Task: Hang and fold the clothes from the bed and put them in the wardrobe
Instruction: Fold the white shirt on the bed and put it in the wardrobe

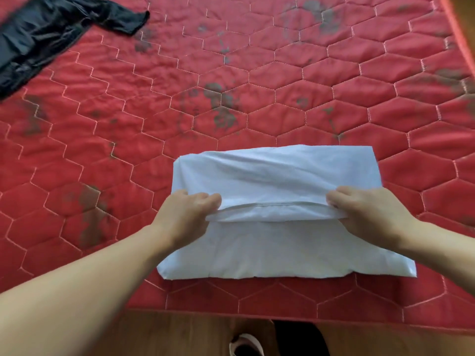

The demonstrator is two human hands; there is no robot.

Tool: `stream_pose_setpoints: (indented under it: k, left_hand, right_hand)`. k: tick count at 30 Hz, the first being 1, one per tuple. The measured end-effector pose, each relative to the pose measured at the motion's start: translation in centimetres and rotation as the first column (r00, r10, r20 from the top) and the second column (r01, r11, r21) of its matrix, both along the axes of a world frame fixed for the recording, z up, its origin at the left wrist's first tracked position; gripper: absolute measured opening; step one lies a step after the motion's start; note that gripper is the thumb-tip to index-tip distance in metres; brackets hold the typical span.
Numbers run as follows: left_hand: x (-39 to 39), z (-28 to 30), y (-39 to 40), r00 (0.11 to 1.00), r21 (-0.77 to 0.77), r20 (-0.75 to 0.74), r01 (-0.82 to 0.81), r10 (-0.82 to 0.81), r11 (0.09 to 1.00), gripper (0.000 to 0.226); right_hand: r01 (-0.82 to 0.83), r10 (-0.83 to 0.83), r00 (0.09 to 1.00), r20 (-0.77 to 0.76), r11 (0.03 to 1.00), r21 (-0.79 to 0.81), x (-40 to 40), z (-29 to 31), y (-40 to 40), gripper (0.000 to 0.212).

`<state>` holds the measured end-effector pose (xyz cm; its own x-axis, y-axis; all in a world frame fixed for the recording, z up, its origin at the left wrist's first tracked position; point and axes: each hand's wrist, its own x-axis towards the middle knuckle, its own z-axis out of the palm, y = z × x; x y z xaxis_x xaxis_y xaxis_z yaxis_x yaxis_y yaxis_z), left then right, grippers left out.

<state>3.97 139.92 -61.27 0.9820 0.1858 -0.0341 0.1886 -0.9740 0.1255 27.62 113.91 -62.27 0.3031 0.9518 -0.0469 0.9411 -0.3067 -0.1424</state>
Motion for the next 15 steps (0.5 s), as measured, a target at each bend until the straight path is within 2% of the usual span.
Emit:
stream_pose_setpoints:
  k: [4,6,8,10,15]
  left_hand:
    - [-3.3,-1.1,-2.0,0.991,-0.026,-0.130,-0.033,0.029,0.999,0.036]
    - [-4.4,-2.0,-2.8,0.959,-0.009,-0.278,-0.056,0.051,0.998,0.033]
    - [-5.2,-3.0,-3.4,0.889,-0.046,-0.453,-0.099,0.068,0.994,0.032]
    - [-5.6,-3.6,-3.8,0.858,-0.086,-0.508,-0.145,0.082,0.986,0.031]
    - [-5.4,-4.4,-3.9,0.808,-0.163,-0.583,-0.223,0.088,0.961,0.025]
  right_hand:
    - [-0.078,0.079,0.997,0.000,0.992,-0.095,-2.9,-0.7,-2.2,0.032]
    - [-0.101,0.103,0.995,-0.006,0.965,-0.242,-4.3,-1.7,-2.7,0.023]
    - [-0.091,0.087,0.996,-0.027,0.943,-0.319,-5.1,-2.4,-3.2,0.024]
    - [-0.098,0.097,0.995,-0.020,0.940,-0.326,-5.3,-2.8,-3.2,0.027]
    - [-0.022,0.002,0.999,-0.039,0.845,-0.535,-5.7,-3.5,-3.2,0.027]
